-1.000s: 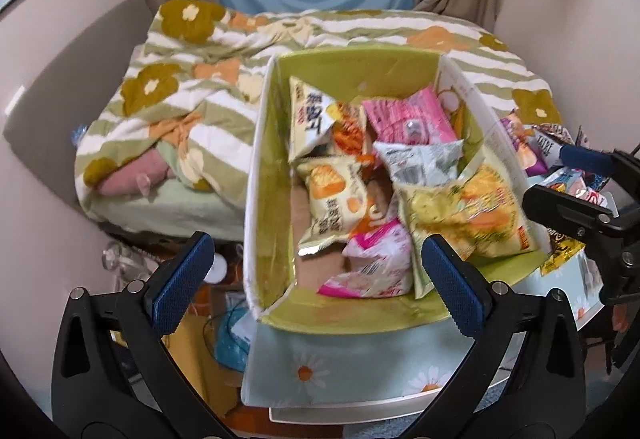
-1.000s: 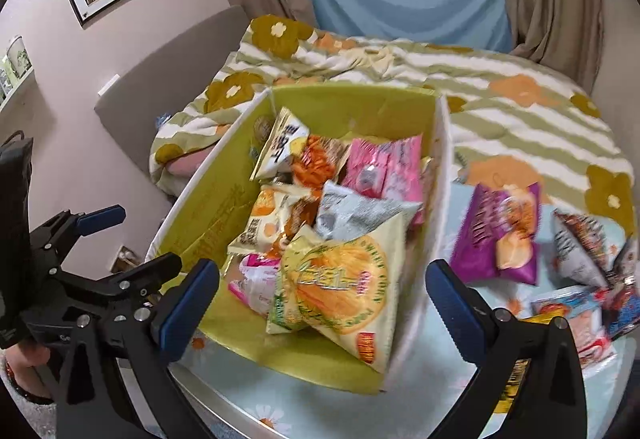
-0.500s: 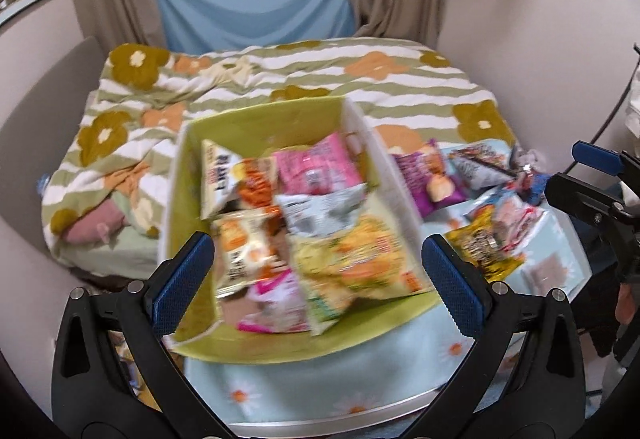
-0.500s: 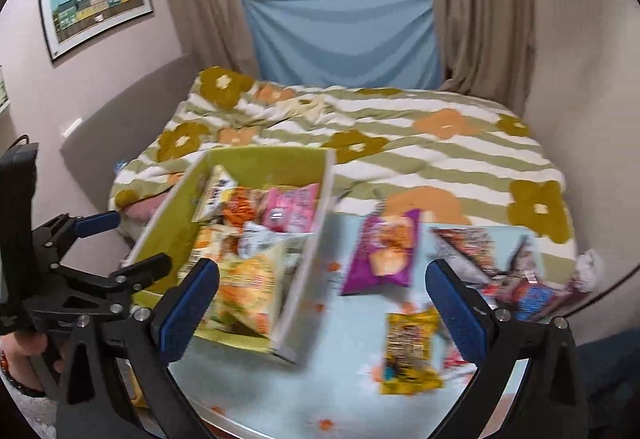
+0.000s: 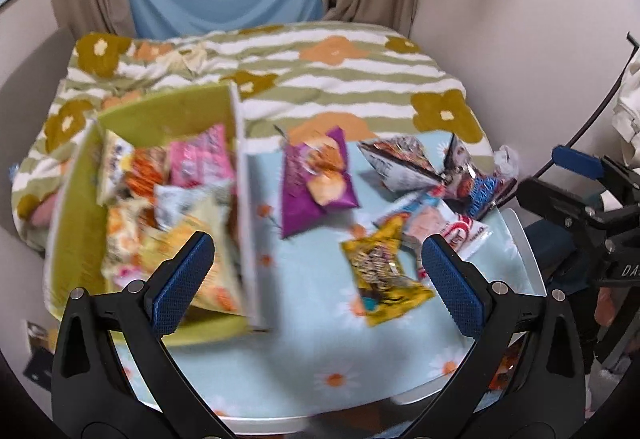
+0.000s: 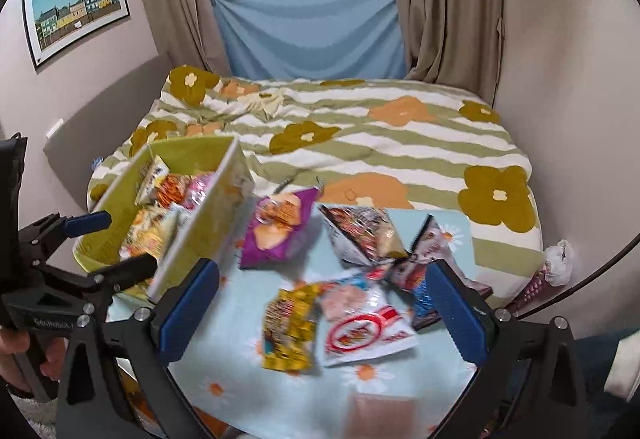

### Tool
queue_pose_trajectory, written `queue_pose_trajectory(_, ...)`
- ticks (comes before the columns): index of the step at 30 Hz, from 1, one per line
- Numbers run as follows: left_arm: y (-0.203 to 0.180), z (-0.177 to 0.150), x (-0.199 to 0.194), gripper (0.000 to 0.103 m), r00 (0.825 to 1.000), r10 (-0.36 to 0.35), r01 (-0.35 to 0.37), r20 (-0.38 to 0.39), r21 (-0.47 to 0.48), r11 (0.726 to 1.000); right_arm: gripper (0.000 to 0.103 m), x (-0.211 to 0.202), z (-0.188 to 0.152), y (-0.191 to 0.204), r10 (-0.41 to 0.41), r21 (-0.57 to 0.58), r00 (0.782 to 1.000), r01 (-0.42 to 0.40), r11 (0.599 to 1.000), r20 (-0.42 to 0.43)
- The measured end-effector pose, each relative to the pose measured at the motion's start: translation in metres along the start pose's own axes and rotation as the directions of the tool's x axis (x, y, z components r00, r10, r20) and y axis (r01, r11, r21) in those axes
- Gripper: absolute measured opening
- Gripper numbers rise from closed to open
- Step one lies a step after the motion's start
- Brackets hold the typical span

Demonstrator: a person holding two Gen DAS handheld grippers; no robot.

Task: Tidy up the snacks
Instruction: 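Withdraw both tools from the box back over the remaining snacks, then grasp the gold Pillow bag with the left tool while the right tool grasps the Oishi shrimp bag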

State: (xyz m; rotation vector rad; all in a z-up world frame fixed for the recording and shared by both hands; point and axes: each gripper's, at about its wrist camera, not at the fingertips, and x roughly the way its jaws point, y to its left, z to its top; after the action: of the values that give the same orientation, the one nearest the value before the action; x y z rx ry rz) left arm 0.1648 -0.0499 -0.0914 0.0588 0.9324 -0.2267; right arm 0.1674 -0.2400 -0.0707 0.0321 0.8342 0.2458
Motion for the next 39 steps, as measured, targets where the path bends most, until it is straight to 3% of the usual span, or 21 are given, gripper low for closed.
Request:
queue_pose_trajectory(9,-0.047,-0.034,0.085,0.103,0.994,0.044,-0.053,-0.102,-0.085,0.995,0.103,0.041,-0.016,-0.058,0.107,-0.017,0.993,-0.108,0.994,-0.055)
queue_pose_trajectory(14,-0.049,-0.052,0.127,0.103,0.987,0.053,-0.074,-0.152,-0.135,0.988,0.103,0.071,-0.026,-0.062,0.143,-0.057,0.984,-0.150,0.987,-0.103)
queue_pose_trajectory(19,-0.048,-0.063,0.151,0.095,0.983,0.057,-0.086,-0.176,-0.157,0.984,0.103,0.097,-0.040,-0.060,0.162,-0.072,0.976,-0.174,0.982,-0.142)
queue_pose_trajectory(23,-0.049,-0.069,0.162,0.092,0.981,0.041,-0.072,-0.188,-0.163,0.984,0.102,0.112,-0.049,-0.058,0.178,-0.065,0.970,-0.191,0.979,-0.169)
queue_pose_trajectory(24,-0.049,-0.070,0.164,0.087,0.981,0.033,-0.064,-0.190,-0.162,0.985,0.101,0.115,-0.051,-0.057,0.182,-0.067,0.967,-0.197,0.978,-0.177)
queue_pose_trajectory(26,-0.050,-0.074,0.167,0.067,0.980,0.008,-0.042,-0.199,-0.168,0.985,0.100,0.120,-0.054,-0.056,0.180,-0.075,0.965,-0.197,0.978,-0.189)
queue_pose_trajectory(27,-0.050,-0.077,0.168,0.061,0.978,0.002,-0.039,-0.208,-0.171,0.984,0.100,0.122,-0.055,-0.054,0.181,-0.079,0.964,-0.199,0.977,-0.194)
queue_pose_trajectory(39,-0.029,-0.095,0.153,0.061,0.974,0.068,-0.107,-0.216,-0.174,0.979,0.095,0.148,-0.061,-0.039,0.174,-0.116,0.958,-0.204,0.972,-0.227)
